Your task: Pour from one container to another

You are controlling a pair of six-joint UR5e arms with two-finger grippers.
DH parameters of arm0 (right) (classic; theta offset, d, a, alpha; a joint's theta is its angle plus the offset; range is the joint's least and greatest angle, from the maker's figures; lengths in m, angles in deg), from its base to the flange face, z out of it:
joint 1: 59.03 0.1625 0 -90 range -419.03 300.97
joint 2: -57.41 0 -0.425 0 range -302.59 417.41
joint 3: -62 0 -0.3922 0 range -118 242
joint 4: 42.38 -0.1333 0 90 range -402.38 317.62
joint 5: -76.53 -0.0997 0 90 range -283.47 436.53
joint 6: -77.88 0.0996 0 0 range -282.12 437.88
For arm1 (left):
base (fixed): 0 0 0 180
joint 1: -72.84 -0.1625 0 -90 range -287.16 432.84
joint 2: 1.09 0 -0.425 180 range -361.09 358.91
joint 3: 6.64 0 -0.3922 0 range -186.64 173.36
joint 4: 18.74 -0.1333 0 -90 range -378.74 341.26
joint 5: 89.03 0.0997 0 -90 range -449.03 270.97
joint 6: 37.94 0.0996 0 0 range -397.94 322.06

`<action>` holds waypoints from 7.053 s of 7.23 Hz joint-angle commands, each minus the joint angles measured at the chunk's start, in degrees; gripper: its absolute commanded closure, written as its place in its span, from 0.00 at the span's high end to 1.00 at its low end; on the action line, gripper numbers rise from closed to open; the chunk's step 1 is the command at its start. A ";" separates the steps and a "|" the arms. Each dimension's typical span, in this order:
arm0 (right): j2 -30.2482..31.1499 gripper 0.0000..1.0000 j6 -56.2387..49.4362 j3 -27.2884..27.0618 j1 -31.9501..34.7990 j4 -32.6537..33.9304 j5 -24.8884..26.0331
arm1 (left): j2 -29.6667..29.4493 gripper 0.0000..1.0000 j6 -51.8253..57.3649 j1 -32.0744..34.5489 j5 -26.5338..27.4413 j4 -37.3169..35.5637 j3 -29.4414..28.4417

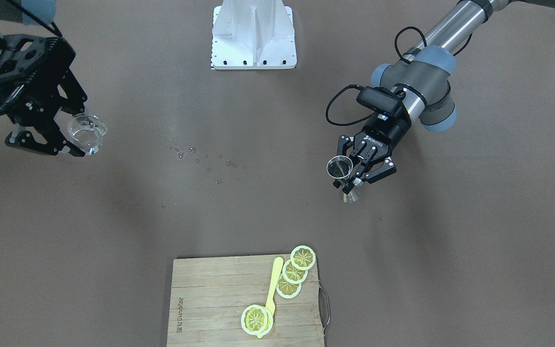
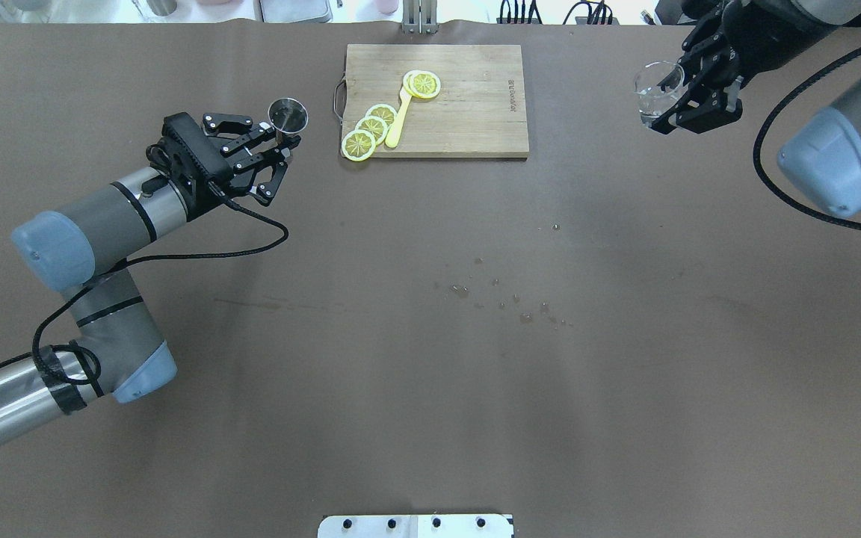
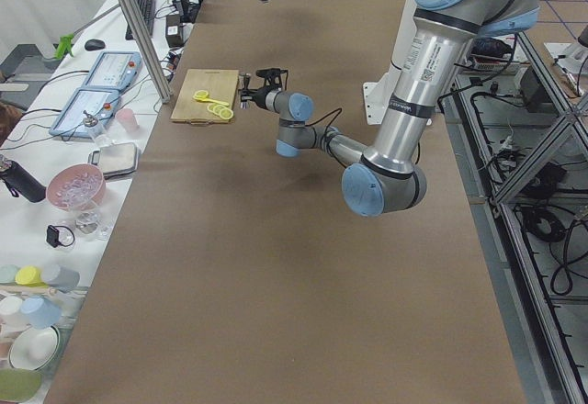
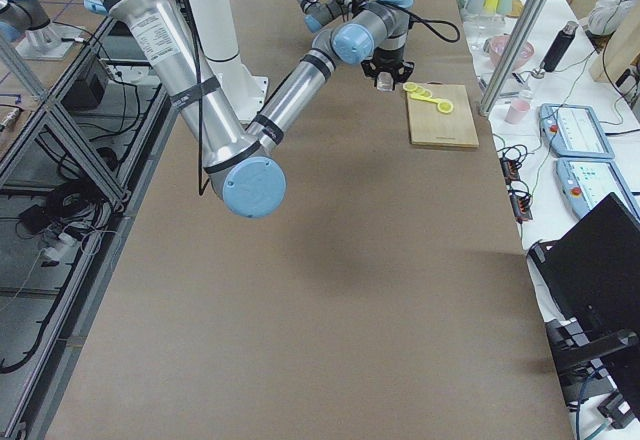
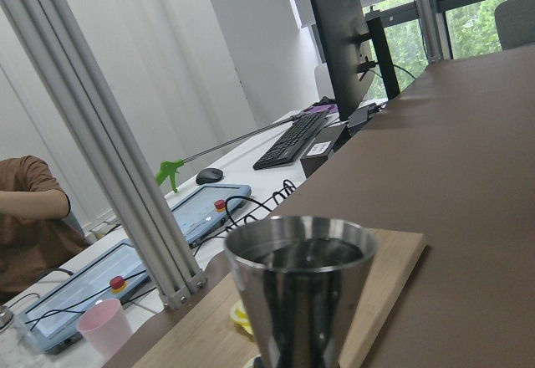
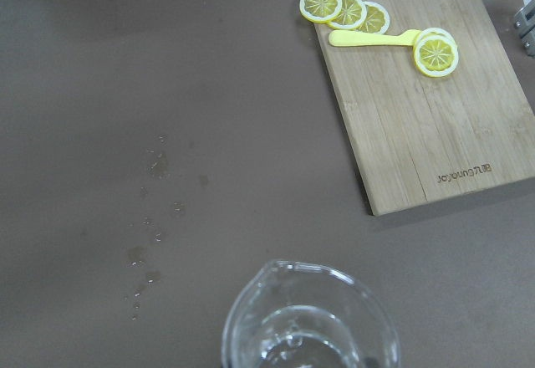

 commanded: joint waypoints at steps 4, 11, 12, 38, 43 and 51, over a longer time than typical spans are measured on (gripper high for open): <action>1.40 0.00 0.22 26.14 5.07 -33.63 -13.20 | 1.62 0.00 -6.93 2.28 7.55 -1.45 -0.99; 4.99 0.00 5.22 23.09 4.81 -42.42 -7.77 | 2.68 0.00 -43.65 0.82 34.23 -24.33 2.96; 6.48 0.00 5.84 22.74 3.77 -46.19 -6.54 | 2.77 0.00 -48.57 -1.21 36.90 -29.44 4.87; 4.92 0.00 30.37 50.42 -14.52 -93.78 4.63 | -1.10 0.00 -91.78 -20.83 61.27 -70.89 -0.38; 3.77 0.56 29.93 51.47 -14.96 -93.78 5.69 | -1.19 0.25 -91.78 -20.92 61.27 -70.89 -0.47; 2.90 0.99 34.57 50.33 -10.76 -93.69 2.90 | -1.19 0.52 -91.42 -21.45 61.18 -70.97 -0.65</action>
